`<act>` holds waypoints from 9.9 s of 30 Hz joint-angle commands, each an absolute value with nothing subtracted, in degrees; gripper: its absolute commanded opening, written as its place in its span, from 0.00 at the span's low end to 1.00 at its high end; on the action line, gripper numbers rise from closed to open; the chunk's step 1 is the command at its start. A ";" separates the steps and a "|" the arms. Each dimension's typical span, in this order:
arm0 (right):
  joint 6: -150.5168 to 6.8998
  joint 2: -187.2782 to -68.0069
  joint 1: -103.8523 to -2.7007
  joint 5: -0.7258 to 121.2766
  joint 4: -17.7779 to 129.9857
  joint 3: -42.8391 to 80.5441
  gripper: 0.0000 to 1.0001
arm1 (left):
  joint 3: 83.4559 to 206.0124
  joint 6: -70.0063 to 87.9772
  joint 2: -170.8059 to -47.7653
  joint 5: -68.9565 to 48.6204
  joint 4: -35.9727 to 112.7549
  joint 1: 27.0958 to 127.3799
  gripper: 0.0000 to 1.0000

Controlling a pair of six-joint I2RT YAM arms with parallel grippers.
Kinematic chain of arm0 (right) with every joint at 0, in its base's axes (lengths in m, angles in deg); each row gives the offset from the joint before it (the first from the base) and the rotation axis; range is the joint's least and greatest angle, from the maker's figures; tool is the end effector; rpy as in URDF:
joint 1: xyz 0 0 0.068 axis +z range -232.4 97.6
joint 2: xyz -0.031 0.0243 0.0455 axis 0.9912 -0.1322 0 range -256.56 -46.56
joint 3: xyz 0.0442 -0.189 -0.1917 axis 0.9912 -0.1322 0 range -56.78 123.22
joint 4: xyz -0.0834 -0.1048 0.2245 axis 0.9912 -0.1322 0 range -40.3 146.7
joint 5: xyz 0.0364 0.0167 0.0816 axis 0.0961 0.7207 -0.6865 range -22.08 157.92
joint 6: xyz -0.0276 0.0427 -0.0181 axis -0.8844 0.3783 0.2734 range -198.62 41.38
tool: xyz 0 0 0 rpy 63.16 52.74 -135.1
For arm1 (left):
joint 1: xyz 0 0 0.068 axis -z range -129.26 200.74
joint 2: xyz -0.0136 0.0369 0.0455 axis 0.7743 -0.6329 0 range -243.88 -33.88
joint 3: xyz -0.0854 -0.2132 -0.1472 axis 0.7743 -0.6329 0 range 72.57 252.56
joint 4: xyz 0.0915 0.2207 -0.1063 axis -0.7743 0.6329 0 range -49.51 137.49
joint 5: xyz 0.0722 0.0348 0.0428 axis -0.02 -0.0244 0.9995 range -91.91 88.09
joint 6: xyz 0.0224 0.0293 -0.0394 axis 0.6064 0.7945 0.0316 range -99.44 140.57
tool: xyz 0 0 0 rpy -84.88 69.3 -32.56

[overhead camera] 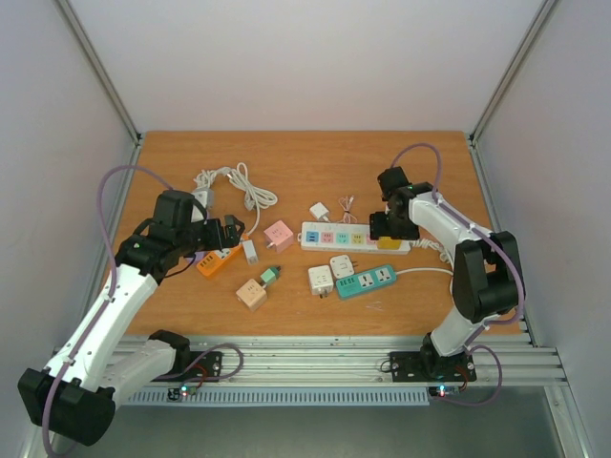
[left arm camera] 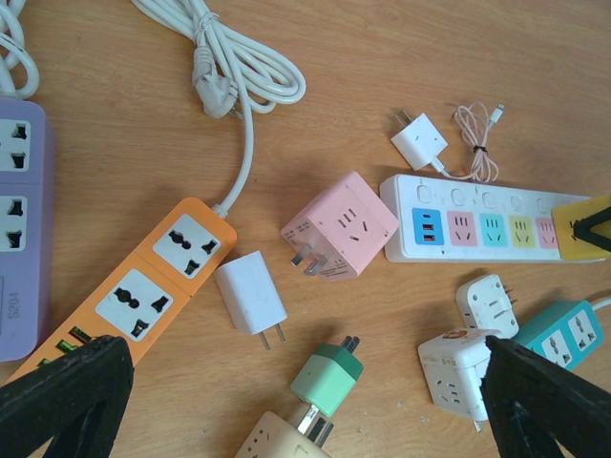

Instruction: Insert the plug

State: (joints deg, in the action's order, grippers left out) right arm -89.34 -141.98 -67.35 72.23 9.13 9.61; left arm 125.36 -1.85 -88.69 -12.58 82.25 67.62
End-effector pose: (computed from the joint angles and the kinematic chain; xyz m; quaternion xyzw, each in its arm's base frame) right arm 0.3034 0.0789 0.2034 -0.2170 0.9685 -0.0330 0.1180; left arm 0.1832 -0.0624 0.3051 -0.0077 0.9164 -0.2120 0.3394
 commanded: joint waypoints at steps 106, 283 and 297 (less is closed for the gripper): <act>-80.71 -126.38 -27.47 60.09 37.56 8.14 0.54 | 112.86 -32.96 -94.94 -47.17 52.63 72.87 0.74; -78.72 -148.83 -53.68 72.75 7.31 10.98 0.33 | 119.02 3.78 -70.20 5.21 74.21 73.51 0.99; -78.95 -151.05 -53.66 79.19 7.52 8.90 0.40 | 119.23 3.70 -72.30 4.92 74.54 72.91 1.00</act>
State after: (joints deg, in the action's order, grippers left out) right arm -79.29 -146.50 -53.41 74.97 7.55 12.67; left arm 118.50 3.27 -71.79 4.79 75.06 73.33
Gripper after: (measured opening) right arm 0.644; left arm 0.994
